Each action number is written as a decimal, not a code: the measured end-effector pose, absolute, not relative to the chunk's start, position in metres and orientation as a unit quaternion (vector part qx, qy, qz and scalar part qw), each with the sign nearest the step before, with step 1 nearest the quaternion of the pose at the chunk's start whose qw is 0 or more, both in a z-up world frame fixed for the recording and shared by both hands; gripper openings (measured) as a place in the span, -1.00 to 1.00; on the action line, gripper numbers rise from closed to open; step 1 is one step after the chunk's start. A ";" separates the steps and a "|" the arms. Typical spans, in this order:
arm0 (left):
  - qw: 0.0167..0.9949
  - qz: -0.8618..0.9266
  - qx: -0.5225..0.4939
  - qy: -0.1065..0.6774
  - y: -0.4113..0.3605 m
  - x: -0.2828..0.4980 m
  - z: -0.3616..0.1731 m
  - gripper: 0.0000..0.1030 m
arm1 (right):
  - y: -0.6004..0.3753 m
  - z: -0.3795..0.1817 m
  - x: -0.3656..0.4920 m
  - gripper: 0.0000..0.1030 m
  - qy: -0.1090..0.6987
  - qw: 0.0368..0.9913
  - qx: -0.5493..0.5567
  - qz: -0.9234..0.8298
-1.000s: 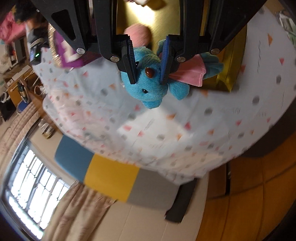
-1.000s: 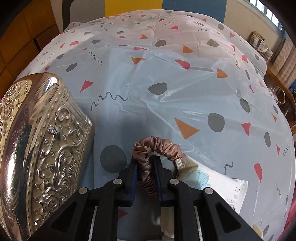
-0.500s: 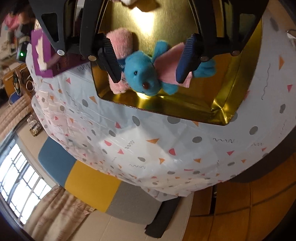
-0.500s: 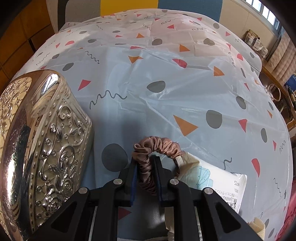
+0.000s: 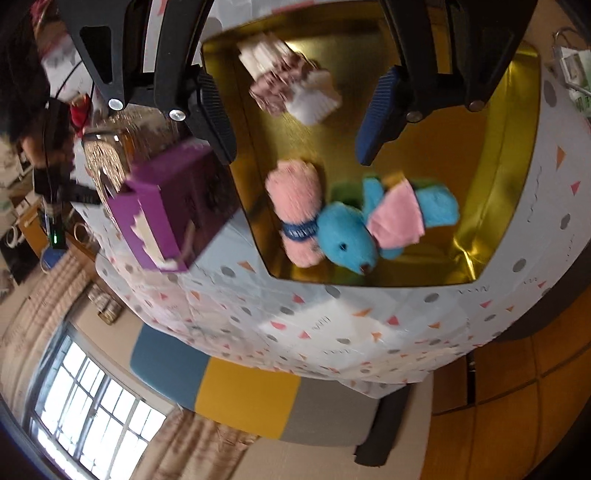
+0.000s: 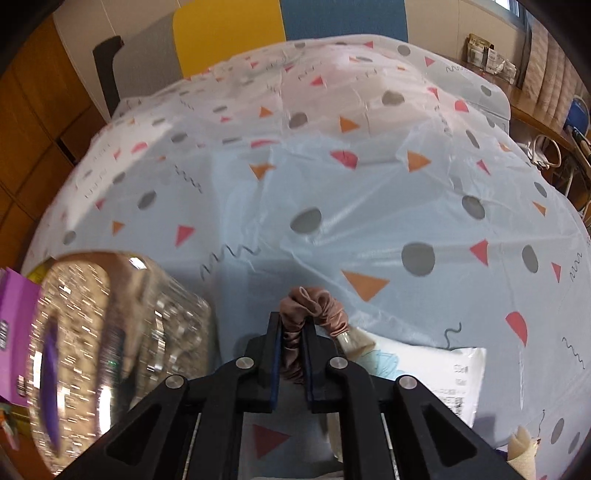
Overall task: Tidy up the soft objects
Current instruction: 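Lower the brown scrunchie into the gold tray with the right gripper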
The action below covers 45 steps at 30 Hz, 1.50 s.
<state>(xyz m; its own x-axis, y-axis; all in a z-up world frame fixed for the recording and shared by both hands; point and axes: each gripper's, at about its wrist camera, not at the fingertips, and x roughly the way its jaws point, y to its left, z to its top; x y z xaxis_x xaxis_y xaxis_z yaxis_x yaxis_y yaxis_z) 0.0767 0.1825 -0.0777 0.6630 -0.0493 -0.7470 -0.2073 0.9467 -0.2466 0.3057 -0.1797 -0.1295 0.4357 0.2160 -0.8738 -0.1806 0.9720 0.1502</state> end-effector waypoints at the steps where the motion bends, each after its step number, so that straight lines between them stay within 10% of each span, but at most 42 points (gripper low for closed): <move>1: 0.898 0.043 -0.156 0.409 0.180 0.075 -0.078 0.31 | -0.179 -0.126 0.306 -0.84 0.516 0.848 0.019 0.120; 27: 0.902 0.074 -0.163 0.394 0.199 0.025 -0.079 0.37 | 0.020 0.016 0.211 -0.84 0.364 0.849 -0.065 0.379; 40: 0.901 0.103 -0.189 0.376 0.227 0.005 -0.079 0.37 | 0.105 -0.059 0.139 -0.80 0.427 0.785 -0.131 0.430; 45: 0.903 0.101 -0.186 0.373 0.225 0.003 -0.078 0.38 | 0.115 -0.085 0.135 -0.47 0.458 0.778 -0.136 0.408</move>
<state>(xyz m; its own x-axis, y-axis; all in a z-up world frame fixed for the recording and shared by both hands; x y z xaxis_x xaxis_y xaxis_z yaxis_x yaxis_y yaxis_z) 0.0026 0.2254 -0.0780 0.7012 0.0429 -0.7117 -0.3211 0.9102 -0.2615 0.1354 0.1154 -0.0848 0.2475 0.5106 -0.8234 -0.7600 0.6294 0.1620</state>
